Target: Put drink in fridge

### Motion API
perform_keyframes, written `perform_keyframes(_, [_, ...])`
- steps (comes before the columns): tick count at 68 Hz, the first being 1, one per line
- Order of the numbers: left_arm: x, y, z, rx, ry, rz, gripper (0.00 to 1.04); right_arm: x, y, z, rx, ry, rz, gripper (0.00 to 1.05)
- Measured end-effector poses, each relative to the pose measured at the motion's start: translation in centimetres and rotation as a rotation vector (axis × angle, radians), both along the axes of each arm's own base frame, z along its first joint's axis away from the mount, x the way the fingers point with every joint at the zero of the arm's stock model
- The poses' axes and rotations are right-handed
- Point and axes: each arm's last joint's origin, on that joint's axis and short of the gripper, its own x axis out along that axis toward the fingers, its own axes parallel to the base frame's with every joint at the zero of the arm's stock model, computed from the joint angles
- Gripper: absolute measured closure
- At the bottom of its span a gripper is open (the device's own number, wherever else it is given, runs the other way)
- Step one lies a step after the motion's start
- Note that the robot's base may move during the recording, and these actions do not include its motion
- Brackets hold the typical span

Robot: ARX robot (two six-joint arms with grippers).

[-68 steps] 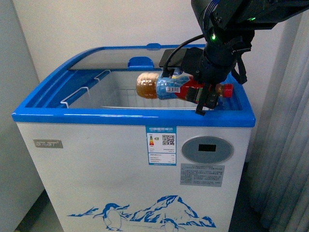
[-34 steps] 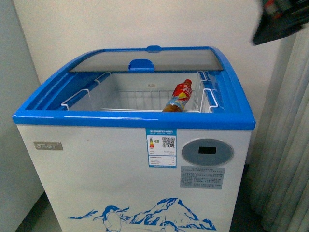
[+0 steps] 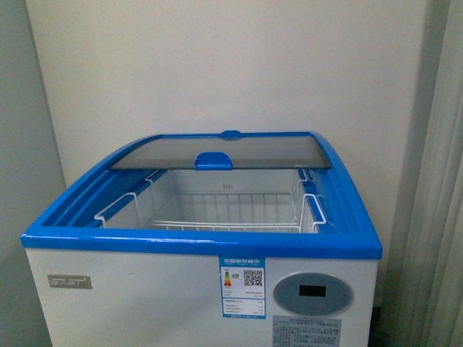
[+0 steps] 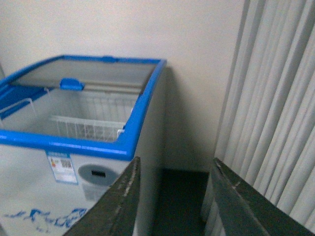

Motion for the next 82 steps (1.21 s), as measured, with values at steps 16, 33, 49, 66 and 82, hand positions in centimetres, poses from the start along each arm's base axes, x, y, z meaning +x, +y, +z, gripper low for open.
perform_keyframes(16, [0.0,0.0,0.0,0.000,0.000,0.000,1.02,-0.1,1.4,-3.5,0.001,-0.009,0.016,1.02])
perform_keyframes(33, [0.0,0.0,0.0,0.000,0.000,0.000,1.02,-0.1,1.4,-6.1,0.001,0.000,0.009,1.02])
perform_keyframes(49, [0.0,0.0,0.0,0.000,0.000,0.000,1.02,-0.1,1.4,-7.5,0.001,0.001,0.009,1.02])
perform_keyframes(66, [0.0,0.0,0.0,0.000,0.000,0.000,1.02,-0.1,1.4,-8.3,0.001,0.000,0.009,1.02])
perform_keyframes(82, [0.0,0.0,0.0,0.000,0.000,0.000,1.02,-0.1,1.4,-9.0,0.001,-0.006,0.009,1.02])
